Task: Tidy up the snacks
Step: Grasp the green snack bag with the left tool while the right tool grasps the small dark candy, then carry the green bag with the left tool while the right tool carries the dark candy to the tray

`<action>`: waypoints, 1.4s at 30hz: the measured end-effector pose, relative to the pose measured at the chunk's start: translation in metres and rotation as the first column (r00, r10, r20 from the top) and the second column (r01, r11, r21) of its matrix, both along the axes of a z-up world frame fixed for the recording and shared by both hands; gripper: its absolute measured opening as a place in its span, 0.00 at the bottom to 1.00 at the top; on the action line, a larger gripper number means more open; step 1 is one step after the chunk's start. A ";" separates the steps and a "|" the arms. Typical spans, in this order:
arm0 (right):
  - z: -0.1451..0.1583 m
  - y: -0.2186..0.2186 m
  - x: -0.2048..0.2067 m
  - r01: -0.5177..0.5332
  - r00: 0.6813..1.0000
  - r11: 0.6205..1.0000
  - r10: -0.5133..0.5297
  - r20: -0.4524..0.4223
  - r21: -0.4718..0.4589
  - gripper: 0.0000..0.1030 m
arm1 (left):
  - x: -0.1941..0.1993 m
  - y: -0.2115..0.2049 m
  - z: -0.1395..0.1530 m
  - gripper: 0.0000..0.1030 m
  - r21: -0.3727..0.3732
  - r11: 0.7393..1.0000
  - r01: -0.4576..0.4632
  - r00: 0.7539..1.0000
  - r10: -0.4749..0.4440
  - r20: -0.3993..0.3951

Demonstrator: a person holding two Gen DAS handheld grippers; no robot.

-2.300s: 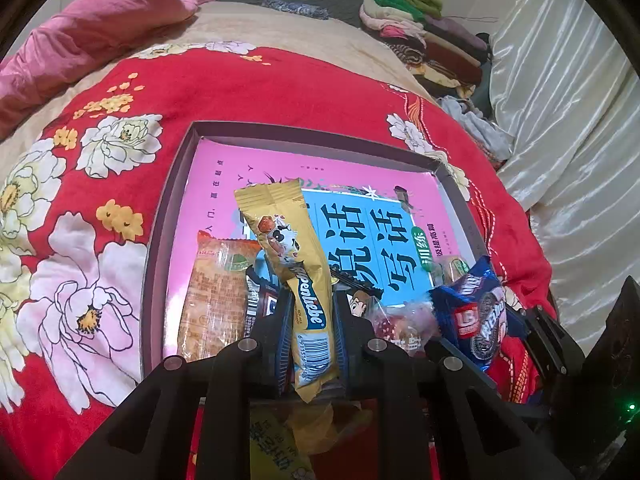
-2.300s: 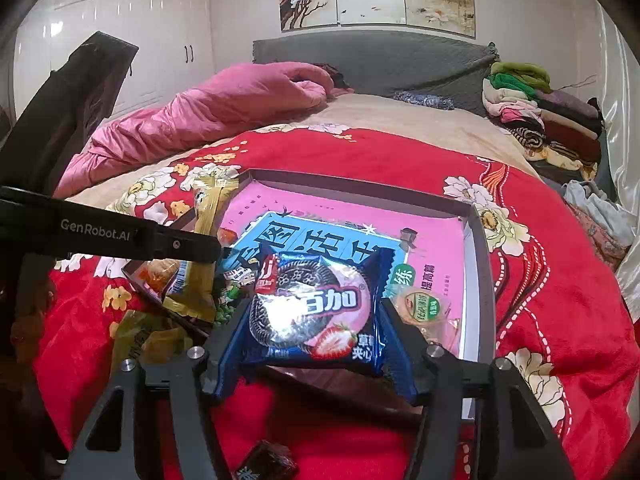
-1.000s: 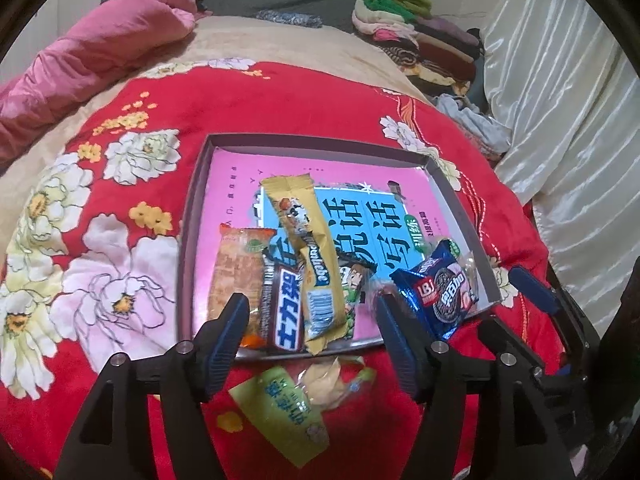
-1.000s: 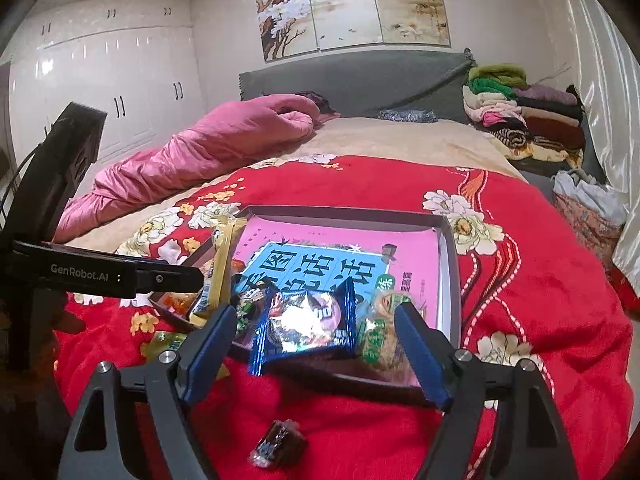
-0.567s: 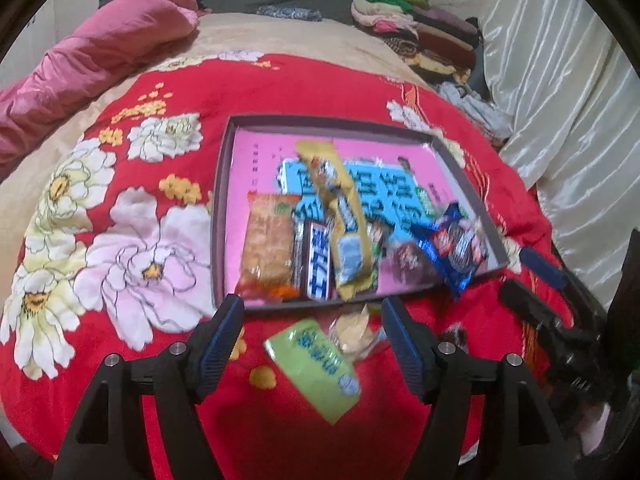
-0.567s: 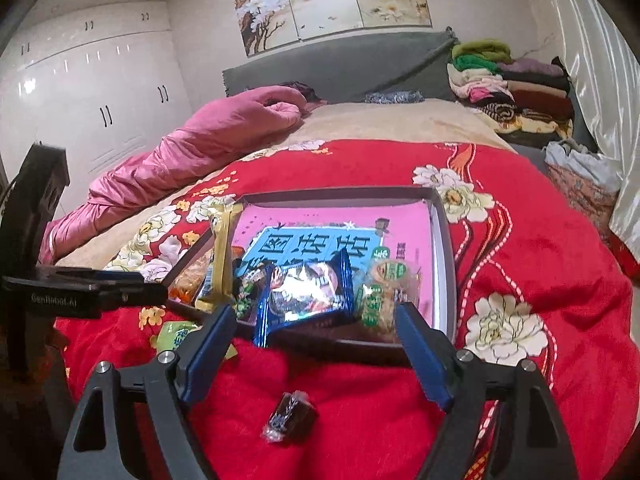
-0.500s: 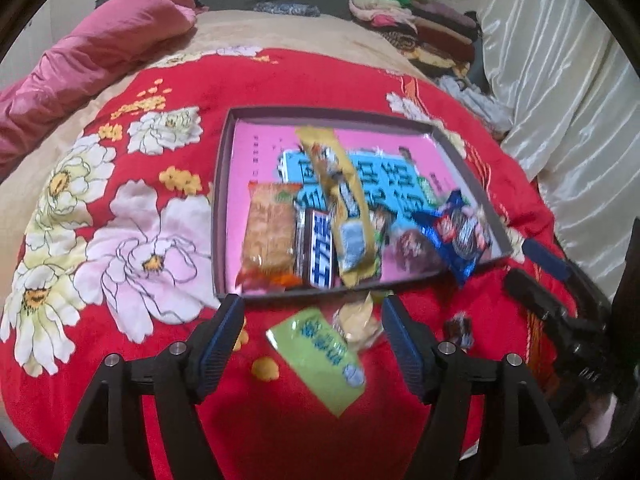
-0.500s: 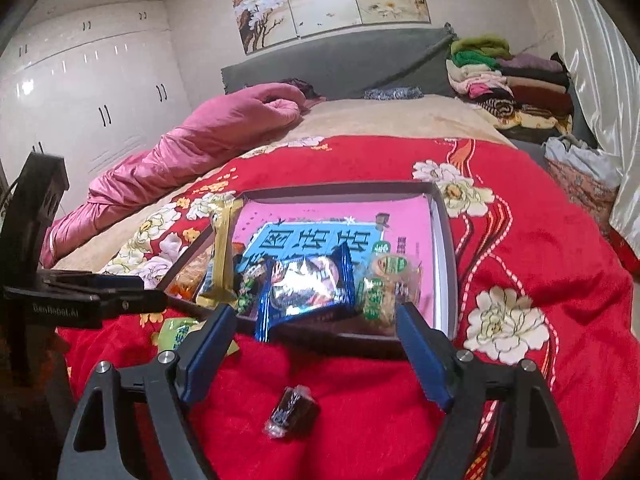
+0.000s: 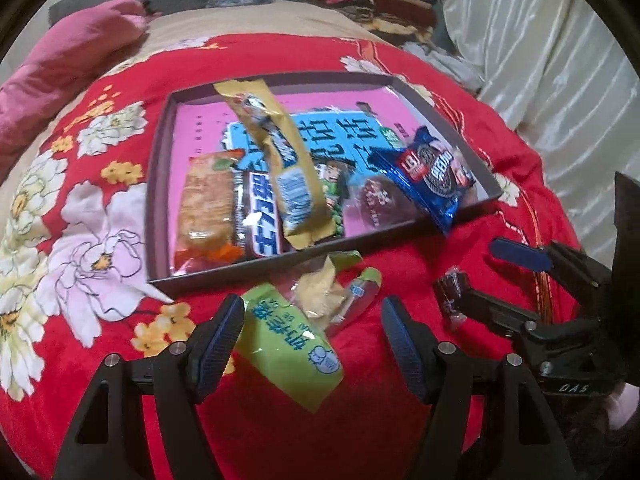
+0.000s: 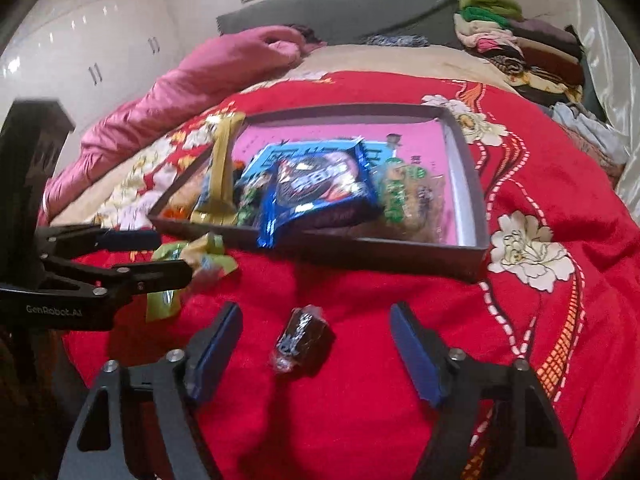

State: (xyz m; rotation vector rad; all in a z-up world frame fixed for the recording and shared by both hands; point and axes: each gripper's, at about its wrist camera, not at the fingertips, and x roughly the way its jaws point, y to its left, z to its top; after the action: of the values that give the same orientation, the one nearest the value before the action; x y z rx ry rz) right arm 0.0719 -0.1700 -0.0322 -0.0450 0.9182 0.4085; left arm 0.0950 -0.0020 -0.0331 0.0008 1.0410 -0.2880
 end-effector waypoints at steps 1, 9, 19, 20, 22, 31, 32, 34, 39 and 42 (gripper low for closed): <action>-0.003 0.003 0.000 -0.009 1.000 1.000 0.009 -0.009 -0.011 0.65 | 0.001 -0.001 -0.002 0.71 0.003 1.000 0.006 1.000 -0.006 -0.003; -0.021 0.015 0.002 -0.059 0.997 0.996 0.055 -0.060 -0.073 0.39 | 0.008 -0.005 -0.012 0.70 0.010 1.000 0.007 1.000 -0.007 -0.015; -0.014 0.007 0.002 -0.059 0.997 0.998 0.058 -0.056 -0.016 0.33 | 0.011 -0.015 -0.023 0.39 0.028 0.999 0.021 1.000 -0.020 -0.022; -0.010 0.004 0.000 -0.057 0.997 0.998 0.057 -0.044 0.000 0.33 | 0.011 -0.014 -0.023 0.38 0.017 1.000 0.020 1.000 -0.019 -0.025; -0.001 -0.001 -0.002 -0.055 0.998 0.998 0.056 -0.013 0.031 0.33 | 0.012 -0.008 -0.021 0.37 -0.015 1.000 0.009 0.999 -0.009 -0.030; 0.039 -0.017 -0.009 -0.041 0.987 0.991 0.020 0.161 0.128 0.33 | -0.006 0.022 0.019 0.37 -0.121 0.992 -0.043 0.999 0.045 0.008; 0.042 -0.019 -0.008 -0.036 0.985 0.991 0.013 0.174 0.131 0.33 | -0.006 0.025 0.025 0.37 -0.125 0.991 -0.052 0.998 0.055 0.020; 0.046 -0.024 -0.006 -0.022 0.980 0.990 -0.006 0.200 0.140 0.33 | -0.005 0.030 0.035 0.37 -0.139 0.988 -0.067 0.996 0.074 0.041; 0.052 -0.038 0.002 0.021 0.971 0.989 -0.055 0.231 0.148 0.33 | 0.001 0.044 0.053 0.37 -0.123 0.985 -0.117 0.987 0.129 0.092; 0.053 -0.045 0.008 0.041 0.968 0.988 -0.075 0.239 0.146 0.33 | 0.008 0.053 0.054 0.37 -0.133 0.980 -0.152 0.982 0.165 0.093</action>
State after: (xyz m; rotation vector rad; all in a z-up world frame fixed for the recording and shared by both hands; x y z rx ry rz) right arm 0.0797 -0.2147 0.0205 0.0593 0.6444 0.4020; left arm 0.1027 0.0508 0.0212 -0.1779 0.9127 -0.2057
